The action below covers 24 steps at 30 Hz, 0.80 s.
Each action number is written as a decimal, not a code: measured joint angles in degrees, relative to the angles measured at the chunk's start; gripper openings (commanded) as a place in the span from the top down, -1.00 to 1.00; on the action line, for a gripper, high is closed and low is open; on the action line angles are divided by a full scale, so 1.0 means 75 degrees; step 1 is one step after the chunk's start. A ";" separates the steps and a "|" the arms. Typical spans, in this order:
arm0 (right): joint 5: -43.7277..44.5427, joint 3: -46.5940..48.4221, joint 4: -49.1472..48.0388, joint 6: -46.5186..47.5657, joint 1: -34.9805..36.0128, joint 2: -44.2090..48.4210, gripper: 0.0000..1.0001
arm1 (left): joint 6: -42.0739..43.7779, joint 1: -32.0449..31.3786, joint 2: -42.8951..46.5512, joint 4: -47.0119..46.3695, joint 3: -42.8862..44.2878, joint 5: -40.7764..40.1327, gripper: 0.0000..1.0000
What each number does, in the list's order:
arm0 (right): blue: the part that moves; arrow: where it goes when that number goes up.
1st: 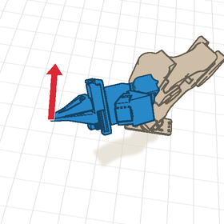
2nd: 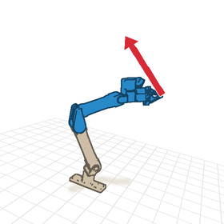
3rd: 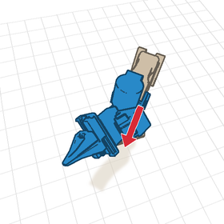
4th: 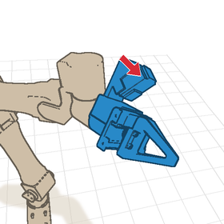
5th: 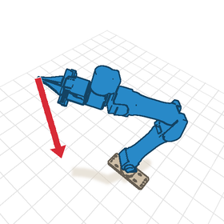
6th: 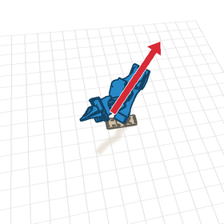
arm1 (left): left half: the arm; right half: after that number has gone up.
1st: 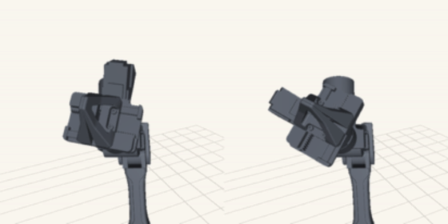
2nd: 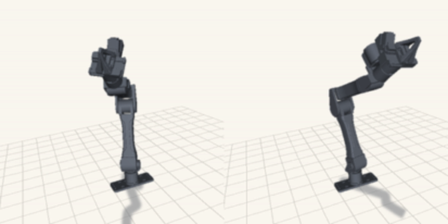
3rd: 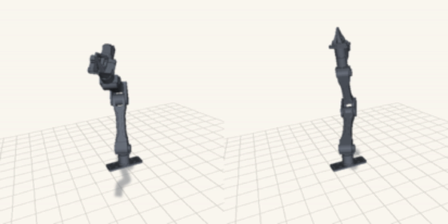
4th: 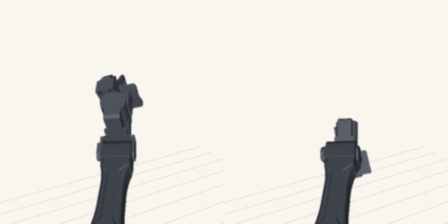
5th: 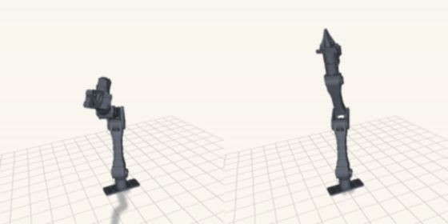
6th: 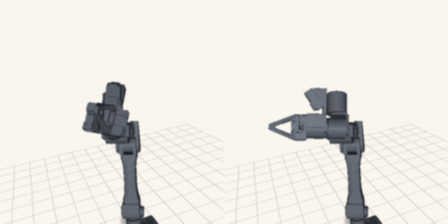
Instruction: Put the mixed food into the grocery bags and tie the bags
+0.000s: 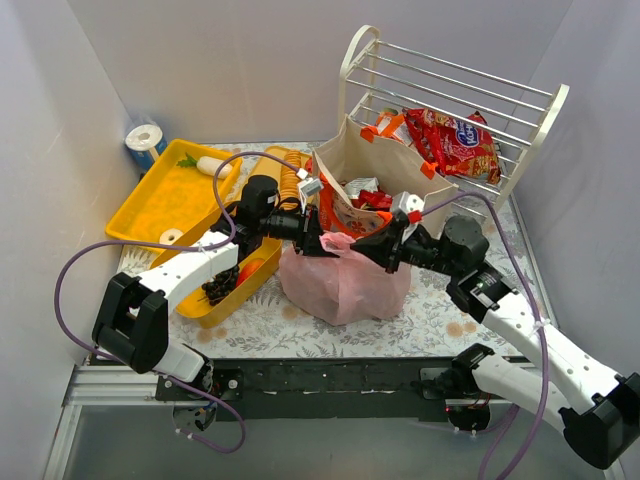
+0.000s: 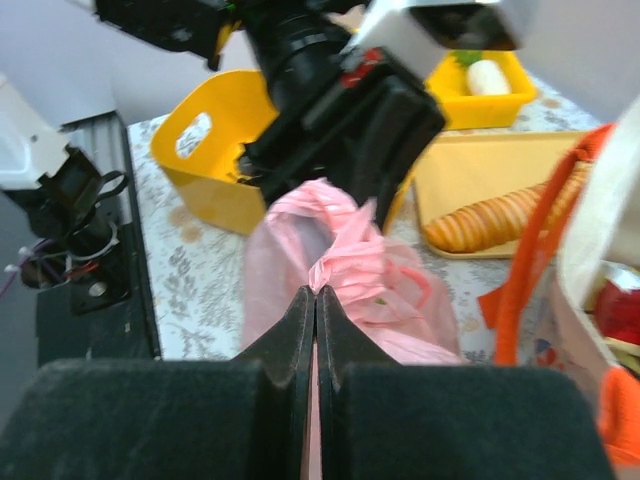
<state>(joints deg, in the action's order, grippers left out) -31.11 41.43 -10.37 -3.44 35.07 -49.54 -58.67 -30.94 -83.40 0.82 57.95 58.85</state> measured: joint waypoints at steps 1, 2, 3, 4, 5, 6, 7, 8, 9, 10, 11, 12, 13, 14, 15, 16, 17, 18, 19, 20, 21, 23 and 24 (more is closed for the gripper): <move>0.0093 -0.0003 0.0032 0.0035 0.0201 0.0006 0.97 | -0.0052 0.0009 0.0000 -0.0015 -0.0012 -0.0041 1.00; 0.0221 -0.0012 0.0067 0.0070 0.0443 -0.0009 0.97 | -0.0108 0.0015 0.0000 -0.0032 -0.0020 -0.0082 1.00; 0.0321 -0.0032 0.0082 0.0087 0.0638 -0.0032 0.97 | -0.0160 0.0017 0.0000 -0.0038 -0.0023 -0.0108 1.00; 0.0440 -0.0079 0.0085 0.0096 0.0842 -0.0067 0.97 | -0.0192 0.0015 0.0000 -0.0058 -0.0023 -0.0119 1.00; 0.0560 -0.0146 0.0079 0.0096 0.1000 -0.0108 0.97 | -0.0227 0.0015 0.0000 -0.0076 -0.0023 -0.0125 1.00; 0.0662 -0.0227 0.0055 0.0090 0.1125 -0.0166 0.97 | -0.0248 0.0015 0.0000 -0.0093 -0.0023 -0.0125 1.00; 0.0761 -0.0329 0.0029 0.0090 0.1215 -0.0230 0.97 | -0.0274 0.0015 0.0000 -0.0114 -0.0029 -0.0128 1.00; 0.0857 -0.0458 -0.0032 0.0079 0.1282 -0.0294 0.97 | -0.0300 0.0015 0.0000 -0.0117 -0.0035 -0.0131 1.00; 0.0959 -0.0580 -0.0085 0.0064 0.1314 -0.0358 0.97 | -0.0309 0.0015 0.0000 -0.0117 -0.0047 -0.0131 1.00; 0.1061 -0.0705 -0.0178 0.0052 0.1332 -0.0428 0.97 | -0.0329 0.0015 0.0000 -0.0114 -0.0064 -0.0134 1.00; 0.1163 -0.0796 -0.0254 0.0047 0.1352 -0.0501 0.97 | -0.0344 0.0012 0.0000 -0.0108 -0.0085 -0.0134 1.00; 0.1250 -0.0854 -0.0341 0.0032 0.1367 -0.0574 0.97 | -0.0358 0.0009 -0.0003 -0.0105 -0.0114 -0.0134 1.00; 0.1320 -0.0883 -0.0405 0.0026 0.1378 -0.0638 0.97 | -0.0373 0.0012 -0.0006 -0.0105 -0.0131 -0.0137 1.00; 0.1381 -0.0898 -0.0469 0.0026 0.1396 -0.0702 0.97 | -0.0391 0.0015 -0.0017 -0.0108 -0.0137 -0.0140 1.00; 0.1428 -0.0898 -0.0507 0.0026 0.1408 -0.0743 0.97 | -0.0420 0.0020 -0.0026 -0.0114 -0.0137 -0.0140 1.00; 0.1478 -0.0898 -0.0583 0.0026 0.1425 -0.0799 0.97 | -0.0443 0.0029 -0.0038 -0.0122 -0.0137 -0.0140 1.00; 0.1530 -0.0898 -0.0632 0.0026 0.1437 -0.0842 0.97 | -0.0452 0.0044 -0.0041 -0.0137 -0.0137 -0.0137 0.95; 0.1559 -0.0898 -0.0667 0.0026 0.1445 -0.0877 0.97 | -0.0452 0.0055 -0.0052 -0.0140 -0.0137 -0.0134 0.86; 0.1588 -0.0898 -0.0699 0.0023 0.1454 -0.0909 0.97 | -0.0446 0.0064 -0.0064 -0.0128 -0.0137 -0.0134 0.77; 0.1612 -0.0898 -0.0711 0.0023 0.1460 -0.0924 0.97 | -0.0443 0.0064 -0.0067 -0.0114 -0.0137 -0.0134 0.69; 0.1644 -0.0898 -0.0717 0.0017 0.1469 -0.0930 0.97 | -0.0414 0.0067 -0.0073 -0.0047 -0.0119 -0.0146 0.48; 0.1734 -0.0918 -0.0726 -0.0009 0.1486 -0.0921 0.97 | -0.0300 0.0085 -0.0076 0.0143 -0.0058 -0.0189 0.31; 0.1766 -0.0953 -0.0746 -0.0026 0.1501 -0.0898 0.97 | -0.0268 0.0102 -0.0076 0.0280 -0.0006 -0.0230 0.15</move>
<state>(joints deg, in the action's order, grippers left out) -17.87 34.28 -15.97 -3.64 46.33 -56.27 -60.69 -30.17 -83.96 2.92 57.91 57.12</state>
